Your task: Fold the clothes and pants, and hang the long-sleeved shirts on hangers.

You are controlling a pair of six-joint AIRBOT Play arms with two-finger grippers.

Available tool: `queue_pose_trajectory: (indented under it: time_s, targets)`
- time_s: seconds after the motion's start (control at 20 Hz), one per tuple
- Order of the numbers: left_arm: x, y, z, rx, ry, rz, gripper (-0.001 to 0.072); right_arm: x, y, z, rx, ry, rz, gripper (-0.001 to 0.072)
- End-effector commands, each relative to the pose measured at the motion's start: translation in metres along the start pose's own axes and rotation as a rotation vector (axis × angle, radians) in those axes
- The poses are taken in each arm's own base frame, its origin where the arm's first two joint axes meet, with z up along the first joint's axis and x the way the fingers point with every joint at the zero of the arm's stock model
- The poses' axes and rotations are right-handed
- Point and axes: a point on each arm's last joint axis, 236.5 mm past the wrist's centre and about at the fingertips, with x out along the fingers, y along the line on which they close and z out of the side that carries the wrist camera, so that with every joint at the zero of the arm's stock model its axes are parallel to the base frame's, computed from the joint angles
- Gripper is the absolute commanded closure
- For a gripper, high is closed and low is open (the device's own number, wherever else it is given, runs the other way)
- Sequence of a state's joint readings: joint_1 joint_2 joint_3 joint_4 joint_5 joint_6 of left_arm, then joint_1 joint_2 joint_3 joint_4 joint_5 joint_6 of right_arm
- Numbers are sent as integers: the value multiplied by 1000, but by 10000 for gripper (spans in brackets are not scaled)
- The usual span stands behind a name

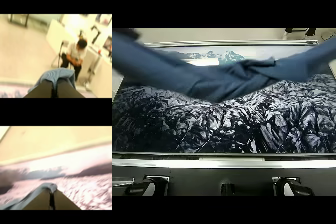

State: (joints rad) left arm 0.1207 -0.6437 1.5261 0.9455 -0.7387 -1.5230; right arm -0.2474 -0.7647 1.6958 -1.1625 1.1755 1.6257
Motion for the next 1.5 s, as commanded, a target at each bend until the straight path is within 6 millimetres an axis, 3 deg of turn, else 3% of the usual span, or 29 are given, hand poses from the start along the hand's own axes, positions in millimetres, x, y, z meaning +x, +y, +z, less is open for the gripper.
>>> queue_pose_trajectory:
  time_s: [0.0, 0.05, 0.15, 0.25, 0.35, 0.45, 0.55, 0.65, 0.7, 0.8, 0.9, 0.95, 1.0, 1.05, 1.1, 1.2, 1.3, 1.35, 1.4, 1.45]
  targets:
    - [-45, -12, 56, 86, -210, 51, 691, -50, -28, 19, -27, -113, -191, 678]
    - [-45, -5, 57, 95, -211, 83, 690, -57, -39, 15, -28, -97, -242, 678]
    - [-35, 13, 48, 123, -172, 137, 690, -58, -58, -14, -26, 28, -319, 678]
    - [-10, 43, 17, 137, -51, 201, 690, -47, -76, -72, 21, 296, -371, 678]
    - [25, 85, -36, 152, 119, 255, 689, -31, -97, -138, 80, 586, -408, 678]
    - [60, 136, -107, 143, 288, 305, 689, -10, -122, -216, 141, 844, -441, 678]
    - [83, 194, -209, 80, 512, 365, 689, 14, -147, -292, 189, 998, -459, 678]
    - [84, 233, -323, -49, 747, 402, 689, 43, -155, -375, 298, 1084, -415, 678]
    - [83, 241, -369, -128, 834, 407, 689, 51, -151, -408, 368, 1121, -386, 678]
    - [81, 238, -434, -300, 957, 395, 688, 61, -138, -457, 518, 1187, -345, 678]
    - [79, 221, -477, -441, 1049, 367, 687, 66, -128, -481, 626, 1243, -321, 678]
    - [75, 214, -493, -475, 1097, 357, 675, 69, -124, -486, 650, 1258, -303, 679]
    - [69, 209, -504, -485, 1142, 349, 493, 71, -122, -487, 645, 1261, -280, 678]
    - [61, 205, -509, -496, 1186, 340, 89, 71, -122, -487, 635, 1261, -276, 679]
    - [47, 210, -506, -466, 1248, 344, -2, 71, -124, -488, 627, 1263, -279, 679]
    - [-4, 243, -482, -352, 1445, 416, -2, 69, -123, -487, 601, 1269, -261, 678]
    - [-83, 283, -442, -268, 1690, 587, 17, 68, -123, -487, 586, 1275, -250, 678]
    - [-116, 289, -427, -280, 1777, 636, 18, 67, -123, -487, 583, 1279, -250, 678]
    - [-128, 285, -422, -384, 1736, 665, 18, 67, -123, -487, 582, 1279, -250, 678]
    - [-127, 272, -428, -477, 1662, 614, 18, 66, -123, -487, 583, 1281, -249, 678]
